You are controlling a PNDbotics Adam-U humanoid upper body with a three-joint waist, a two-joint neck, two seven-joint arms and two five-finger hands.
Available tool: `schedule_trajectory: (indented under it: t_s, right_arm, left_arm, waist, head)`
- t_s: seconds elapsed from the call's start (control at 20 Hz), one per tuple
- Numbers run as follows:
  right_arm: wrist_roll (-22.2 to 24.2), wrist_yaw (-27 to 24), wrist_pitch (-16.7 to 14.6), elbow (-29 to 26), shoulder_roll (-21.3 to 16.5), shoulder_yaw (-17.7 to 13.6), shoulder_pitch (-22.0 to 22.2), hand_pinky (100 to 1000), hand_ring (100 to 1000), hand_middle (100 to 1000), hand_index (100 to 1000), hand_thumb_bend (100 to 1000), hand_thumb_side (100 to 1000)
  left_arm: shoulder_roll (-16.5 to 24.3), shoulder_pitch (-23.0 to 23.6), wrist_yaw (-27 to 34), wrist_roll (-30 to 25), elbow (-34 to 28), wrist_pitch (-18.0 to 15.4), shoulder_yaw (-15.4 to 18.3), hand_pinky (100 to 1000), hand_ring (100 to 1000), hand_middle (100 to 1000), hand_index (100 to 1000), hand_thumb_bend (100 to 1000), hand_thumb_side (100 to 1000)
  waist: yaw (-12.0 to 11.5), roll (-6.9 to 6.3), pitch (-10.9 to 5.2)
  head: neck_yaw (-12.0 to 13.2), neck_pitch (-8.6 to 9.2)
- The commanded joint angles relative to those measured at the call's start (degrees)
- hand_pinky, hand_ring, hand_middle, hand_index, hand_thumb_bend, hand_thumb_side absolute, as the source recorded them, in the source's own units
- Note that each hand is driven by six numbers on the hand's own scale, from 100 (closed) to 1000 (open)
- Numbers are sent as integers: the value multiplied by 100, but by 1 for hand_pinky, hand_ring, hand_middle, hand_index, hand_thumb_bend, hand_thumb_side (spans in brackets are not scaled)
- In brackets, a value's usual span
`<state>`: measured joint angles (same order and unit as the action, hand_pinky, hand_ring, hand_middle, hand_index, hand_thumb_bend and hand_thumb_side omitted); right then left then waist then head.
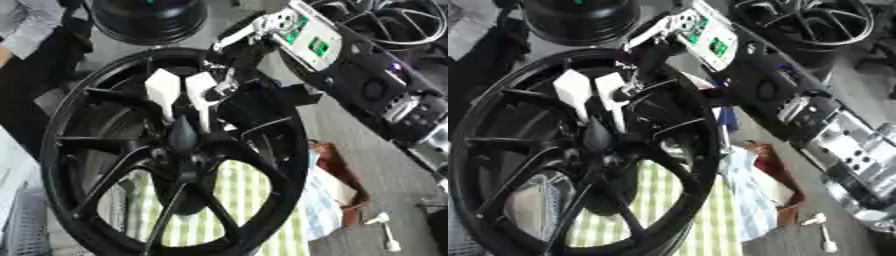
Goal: Pull the pin out of the wheel hub.
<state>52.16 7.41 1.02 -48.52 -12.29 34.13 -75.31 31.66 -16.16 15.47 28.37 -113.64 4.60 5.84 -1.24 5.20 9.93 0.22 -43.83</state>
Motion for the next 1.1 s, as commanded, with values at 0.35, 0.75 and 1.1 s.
schedule_trajectory:
  t_s: [0.35, 0.75, 1.1]
  right_arm:
    - [-146, -242, 303, -552, -190, -433, -384, 729, 680, 413, 518, 112, 350]
    - [-96, -95, 318, -804, -270, -329, -427, 749, 733, 611, 734, 405, 206]
    - [-20, 303, -169, -972, -373, 42, -373, 846, 866, 786, 875, 515, 189]
  left_arm:
    - [84, -60, 13, 42, -96, -2, 87, 816, 902, 830, 908, 672, 622]
    - [86, -45, 17, 33, -96, -15, 89, 816, 903, 829, 908, 672, 621]
    - [94, -35, 15, 62, -95, -25, 108, 816, 898, 828, 908, 674, 621]
  waist:
    - [19, -44, -132]
    - [45, -60, -156]
    - [52, -55, -179]
  head:
    - [-18, -29]
    - [7, -29]
    - [92, -29]
